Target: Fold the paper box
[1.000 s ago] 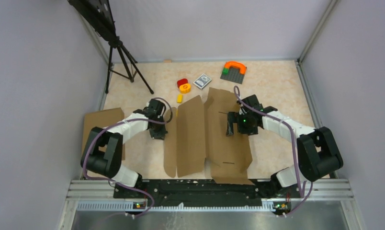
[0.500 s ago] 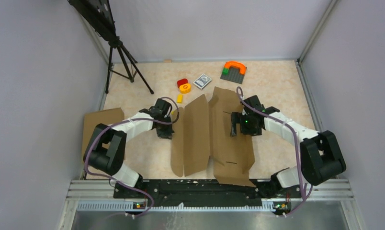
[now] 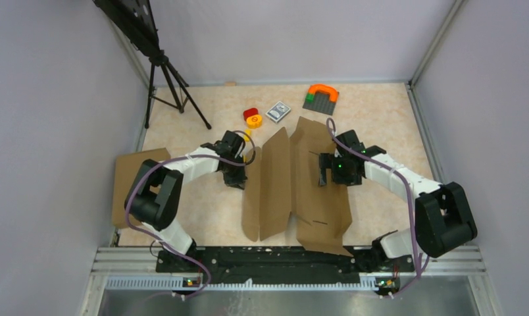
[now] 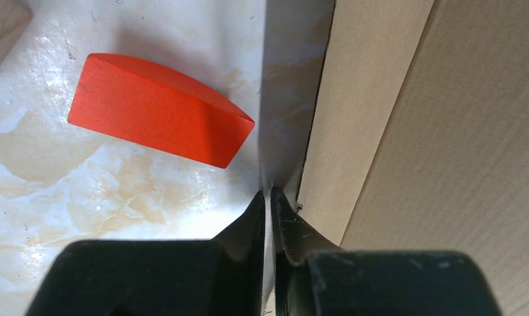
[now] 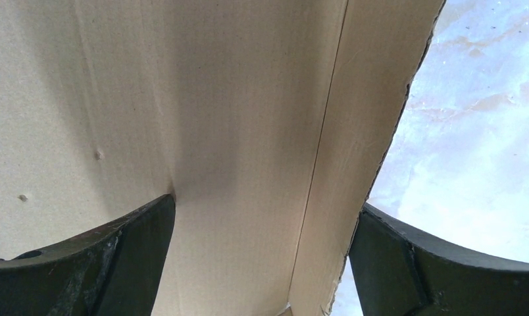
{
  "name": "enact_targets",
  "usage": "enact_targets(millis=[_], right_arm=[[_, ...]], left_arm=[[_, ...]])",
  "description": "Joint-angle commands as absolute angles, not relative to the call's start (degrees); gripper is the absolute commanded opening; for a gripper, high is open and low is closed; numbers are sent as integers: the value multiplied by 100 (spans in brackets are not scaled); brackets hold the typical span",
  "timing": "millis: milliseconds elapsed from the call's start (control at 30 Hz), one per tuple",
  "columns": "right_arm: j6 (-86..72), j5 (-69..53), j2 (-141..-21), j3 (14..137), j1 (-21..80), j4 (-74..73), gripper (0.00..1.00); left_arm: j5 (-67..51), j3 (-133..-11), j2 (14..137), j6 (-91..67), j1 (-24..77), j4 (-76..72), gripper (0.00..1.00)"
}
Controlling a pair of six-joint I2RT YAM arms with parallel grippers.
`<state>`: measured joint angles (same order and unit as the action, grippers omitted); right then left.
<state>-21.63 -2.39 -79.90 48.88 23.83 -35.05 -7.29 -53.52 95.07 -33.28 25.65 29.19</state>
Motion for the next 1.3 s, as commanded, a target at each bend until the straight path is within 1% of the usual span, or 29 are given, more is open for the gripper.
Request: enact_targets(millis=[0,33,100,133,300,600,733,900,1067,1267], right_arm=[[-2165,-263,-7915,5075,2395,-3403,93],[-2165,-304,-7928,5084,2391,-3395,93],[-2153,-340,-7947,5104,2393,-3381,93],[-2160,-355,-7950,5118,2391,-3375,93],[-2205,-622,-8001,5103,2422,-3225,92],[-2214,-543,-8226,5036,2435,-3090,92],[-2207,-583,-8320,5037,2436,-3041,92],[-2148,-494,-8377,5002,2439,-3052,92],[-2131,-461,-8420,4923,2441,-3011,92],[-2123,-327,-8399,4922,2435,-3067,92]], left_arm=[[-423,-5303,10012,-3191,2680,3112,8],[-295,-5310,10019,-3203,2681,3181,10],[-63,-5320,10007,-3220,2665,3305,20],[162,-5372,10036,-3231,2658,3429,21],[865,-5561,10061,-3252,2649,4068,22],[2283,-6074,10146,-3252,2657,5200,27],[2560,-6204,10360,-3255,2661,5435,27],[2545,-6169,9871,-3262,2650,5424,28],[2350,-6286,9481,-3147,2652,5517,34],[2501,-6372,9268,-3139,2654,5749,47]])
